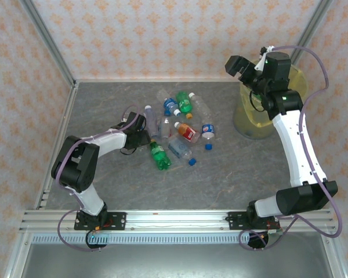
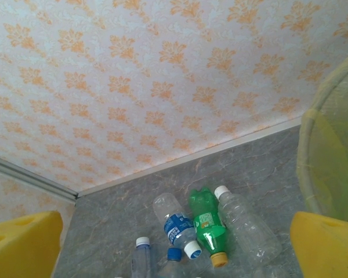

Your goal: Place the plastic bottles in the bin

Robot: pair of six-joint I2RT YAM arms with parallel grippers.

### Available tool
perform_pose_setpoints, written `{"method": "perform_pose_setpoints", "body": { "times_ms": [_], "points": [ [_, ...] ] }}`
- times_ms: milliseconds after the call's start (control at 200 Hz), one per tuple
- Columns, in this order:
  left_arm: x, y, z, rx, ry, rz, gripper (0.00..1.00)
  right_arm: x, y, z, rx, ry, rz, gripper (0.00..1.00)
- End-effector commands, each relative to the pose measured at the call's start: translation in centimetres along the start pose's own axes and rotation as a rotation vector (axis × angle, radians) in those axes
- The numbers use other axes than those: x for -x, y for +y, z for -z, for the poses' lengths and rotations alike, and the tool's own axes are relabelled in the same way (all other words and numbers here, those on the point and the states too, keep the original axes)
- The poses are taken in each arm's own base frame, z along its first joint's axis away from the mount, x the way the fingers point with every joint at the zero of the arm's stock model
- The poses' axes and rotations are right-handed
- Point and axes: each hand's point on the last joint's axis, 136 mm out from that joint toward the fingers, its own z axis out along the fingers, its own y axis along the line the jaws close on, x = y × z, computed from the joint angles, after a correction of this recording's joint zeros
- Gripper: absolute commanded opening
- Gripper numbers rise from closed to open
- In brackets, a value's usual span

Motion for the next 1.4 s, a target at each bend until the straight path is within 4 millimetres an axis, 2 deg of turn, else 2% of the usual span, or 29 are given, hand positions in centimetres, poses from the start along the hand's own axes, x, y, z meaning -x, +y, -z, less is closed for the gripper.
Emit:
{"method": "perform_pose_setpoints", "body": {
  "times_ms": [0, 195, 355, 576, 691, 831, 906, 1096, 1341, 1391],
  "points": [
    [1.7, -0.2, 1.9, -0.015, -0.065, -0.011, 0.56, 0.3, 1.9, -0.1, 0.062, -0.004, 0.01, 1.0],
    [4.1, -1.7, 5.3, -0.076, -0.16, -0.052, 0.56, 1.0, 2.3, -0.4, 0.058, -0.044, -0.051, 1.0],
    [6.1, -3.9, 8.9, -0.16, -0.26, -0.097, 0.52, 1.6, 3.6, 0.2, 0.085, -0.087, -0.038, 1.0],
    [7.4, -10.2, 14.8, -0.282, -0.413, -0.263, 0.52, -0.3, 5.1, -0.9, 0.169, 0.035, -0.027, 1.0],
    [7.0, -13.9, 17.4, -0.37, -0.466, -0.33, 0.52, -1.8, 6.2, -1.2, 0.251, 0.106, -0.053, 1.0],
    [6.2, -17.8, 20.4, -0.494, -0.507, -0.388, 0.52, -2.2, 6.4, -0.7, 0.284, 0.105, -0.072, 1.0],
    [5.6, -19.6, 21.9, -0.559, -0.523, -0.418, 0.52, -2.5, 6.8, -0.5, 0.313, 0.112, -0.08, 0.94],
    [4.2, -23.1, 24.6, -0.693, -0.518, -0.471, 0.52, -4.4, 8.1, -0.3, 0.394, 0.182, -0.088, 0.7],
    [3.2, -24.9, 26.0, -0.749, -0.516, -0.506, 0.52, -6.7, 11.2, -0.4, 0.504, 0.266, -0.075, 0.5],
    [2.9, -25.1, 26.2, -0.755, -0.514, -0.515, 0.52, -7.1, 11.8, -0.5, 0.52, 0.282, -0.072, 0.49]
  ]
}}
